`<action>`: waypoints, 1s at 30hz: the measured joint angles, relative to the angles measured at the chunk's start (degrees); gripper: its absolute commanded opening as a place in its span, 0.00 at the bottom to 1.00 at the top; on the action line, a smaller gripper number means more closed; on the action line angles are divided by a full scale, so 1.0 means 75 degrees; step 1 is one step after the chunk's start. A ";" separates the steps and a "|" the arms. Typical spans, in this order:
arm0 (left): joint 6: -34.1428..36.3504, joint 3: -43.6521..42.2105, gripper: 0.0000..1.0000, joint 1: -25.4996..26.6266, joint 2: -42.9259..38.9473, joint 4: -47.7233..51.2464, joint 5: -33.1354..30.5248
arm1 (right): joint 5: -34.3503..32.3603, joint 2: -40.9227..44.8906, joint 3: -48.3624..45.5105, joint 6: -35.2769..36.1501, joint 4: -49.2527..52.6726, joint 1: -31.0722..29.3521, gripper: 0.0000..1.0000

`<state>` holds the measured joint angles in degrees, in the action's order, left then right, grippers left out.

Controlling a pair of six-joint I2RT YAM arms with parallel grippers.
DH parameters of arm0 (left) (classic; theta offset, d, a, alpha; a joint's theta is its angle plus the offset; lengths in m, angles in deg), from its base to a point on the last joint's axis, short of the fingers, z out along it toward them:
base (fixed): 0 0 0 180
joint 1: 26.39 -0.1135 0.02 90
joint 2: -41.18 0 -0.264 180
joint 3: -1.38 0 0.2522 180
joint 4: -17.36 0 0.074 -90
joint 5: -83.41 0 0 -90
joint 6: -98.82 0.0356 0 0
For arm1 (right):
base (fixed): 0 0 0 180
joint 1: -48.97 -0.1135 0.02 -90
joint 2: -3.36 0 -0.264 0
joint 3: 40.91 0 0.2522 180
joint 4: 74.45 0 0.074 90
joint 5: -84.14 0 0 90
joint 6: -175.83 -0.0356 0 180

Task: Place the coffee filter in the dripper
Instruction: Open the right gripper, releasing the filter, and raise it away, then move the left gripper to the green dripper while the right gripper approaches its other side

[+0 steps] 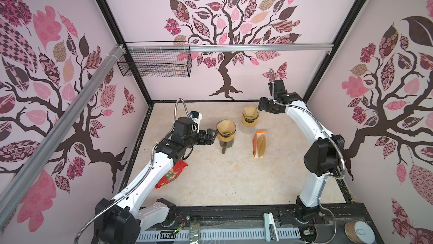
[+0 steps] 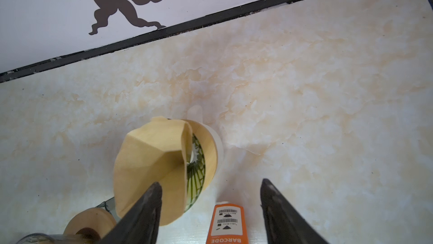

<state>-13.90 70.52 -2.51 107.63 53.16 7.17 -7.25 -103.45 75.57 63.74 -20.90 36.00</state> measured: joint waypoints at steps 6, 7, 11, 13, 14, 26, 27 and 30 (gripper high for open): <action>-0.0239 0.0055 0.96 -0.0038 0.0181 0.0000 0.0096 | 0.0874 0.0548 -0.1530 -0.0673 -0.1676 0.0399 0.86; -0.0306 0.0099 0.96 -0.0058 0.0251 0.0015 0.0122 | 0.1055 0.0589 -0.1696 -0.0778 -0.1909 0.0449 0.89; -0.0589 0.0423 0.97 -0.0105 0.0536 0.0044 0.0160 | 0.1597 0.0691 -0.2113 -0.1105 -0.2661 0.0560 1.00; -0.0801 0.0647 0.97 -0.0122 0.0647 0.0047 0.0131 | 0.1795 0.0711 -0.2229 -0.1177 -0.2961 0.0592 1.00; -0.0953 0.0810 0.97 -0.0143 0.0723 0.0047 0.0102 | 0.1874 0.0729 -0.2279 -0.1224 -0.3072 0.0597 1.00; -0.1967 0.2183 0.97 -0.0536 0.1926 -0.0871 0.0399 | 0.2430 0.1585 -0.3908 -0.1836 -0.4249 0.0933 1.00; -0.1964 0.2562 0.97 -0.0536 0.2273 -0.0842 0.0577 | 0.2433 0.1617 -0.3981 -0.1839 -0.4301 0.0950 1.00; -0.1944 0.3596 0.92 -0.0536 0.3203 -0.0734 0.1037 | 0.2474 0.1719 -0.4240 -0.1839 -0.4459 0.0953 1.00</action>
<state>-28.48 97.49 -6.53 131.65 47.66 14.95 11.31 -90.55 43.76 49.95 -54.34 43.15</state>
